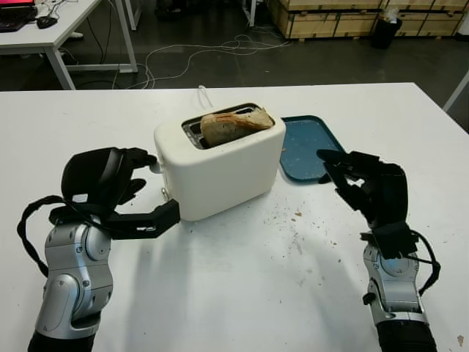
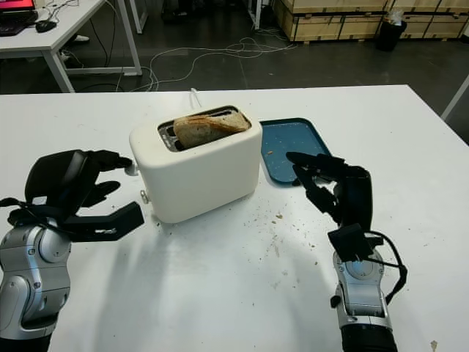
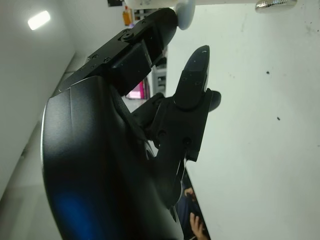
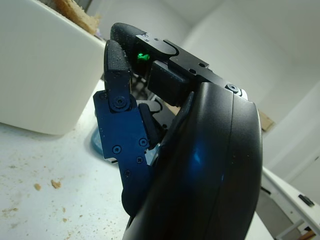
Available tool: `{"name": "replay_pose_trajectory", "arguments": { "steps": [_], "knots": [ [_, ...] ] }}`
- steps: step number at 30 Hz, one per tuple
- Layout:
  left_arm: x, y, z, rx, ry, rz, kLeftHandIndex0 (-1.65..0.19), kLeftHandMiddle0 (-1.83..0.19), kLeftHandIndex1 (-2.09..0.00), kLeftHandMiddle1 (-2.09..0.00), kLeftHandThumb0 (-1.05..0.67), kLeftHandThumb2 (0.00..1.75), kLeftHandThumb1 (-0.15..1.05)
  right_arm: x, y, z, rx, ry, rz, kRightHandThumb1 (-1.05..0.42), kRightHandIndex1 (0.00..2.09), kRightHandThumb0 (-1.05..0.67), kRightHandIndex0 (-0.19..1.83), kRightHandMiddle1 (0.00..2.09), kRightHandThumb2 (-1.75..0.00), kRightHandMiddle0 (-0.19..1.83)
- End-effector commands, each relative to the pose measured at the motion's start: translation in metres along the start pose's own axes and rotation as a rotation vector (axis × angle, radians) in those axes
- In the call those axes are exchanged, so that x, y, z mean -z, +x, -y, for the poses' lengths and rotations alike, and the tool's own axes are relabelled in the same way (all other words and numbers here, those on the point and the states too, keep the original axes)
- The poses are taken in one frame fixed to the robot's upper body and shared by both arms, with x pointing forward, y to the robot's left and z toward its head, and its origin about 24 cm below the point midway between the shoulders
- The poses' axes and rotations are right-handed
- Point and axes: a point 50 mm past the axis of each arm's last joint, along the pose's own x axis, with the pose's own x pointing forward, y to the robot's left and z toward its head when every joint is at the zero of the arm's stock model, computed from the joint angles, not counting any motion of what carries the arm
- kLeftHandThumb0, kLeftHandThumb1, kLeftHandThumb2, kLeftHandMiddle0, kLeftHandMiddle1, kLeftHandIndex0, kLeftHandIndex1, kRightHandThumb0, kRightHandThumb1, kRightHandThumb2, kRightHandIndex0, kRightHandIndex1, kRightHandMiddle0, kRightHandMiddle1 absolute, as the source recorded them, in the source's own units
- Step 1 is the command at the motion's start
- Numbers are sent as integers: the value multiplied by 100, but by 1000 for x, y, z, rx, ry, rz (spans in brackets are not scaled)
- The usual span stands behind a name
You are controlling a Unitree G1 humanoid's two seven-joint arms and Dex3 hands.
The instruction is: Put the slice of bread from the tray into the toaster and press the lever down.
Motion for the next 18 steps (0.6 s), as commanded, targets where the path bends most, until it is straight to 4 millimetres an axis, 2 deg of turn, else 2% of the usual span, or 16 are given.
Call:
{"name": "replay_pose_trajectory", "arguments": {
  "steps": [1,5,8,10,11,12,14,18],
  "knots": [
    [1,2,3,15,5,-2,-100,-115,0,-87,-21,1,92,-1,-1,1,14,0,3,-92,122,-44,92,1,-20,127],
    [1,2,3,14,14,-3,-105,-114,-3,-89,-22,2,92,-1,-2,1,11,-2,3,-92,120,-44,92,0,-20,127],
    [1,2,2,17,21,0,-129,-106,-11,-106,-22,4,92,0,-2,1,11,-3,0,-92,121,-44,93,1,-20,127],
    [0,2,1,21,19,3,-126,-104,-8,-108,-22,5,92,0,-1,1,11,-3,3,-92,121,-44,94,1,-20,127],
    [0,2,0,26,19,7,-123,-105,-5,-105,-22,6,92,0,-1,1,13,-2,1,-92,122,-44,94,1,-20,128],
    [-1,2,0,28,19,9,-117,-112,-2,-88,-23,7,92,0,-1,1,13,-2,-1,-92,122,-44,94,1,-20,128],
    [-1,1,-1,27,14,16,-117,-120,-3,-74,-23,8,92,0,-1,1,12,-4,-1,-92,123,-44,93,1,-20,127],
    [-4,-1,-4,25,9,25,-121,-119,-3,-74,-23,9,92,1,-1,1,9,7,0,-92,124,-43,93,0,-20,127]
  ]
}}
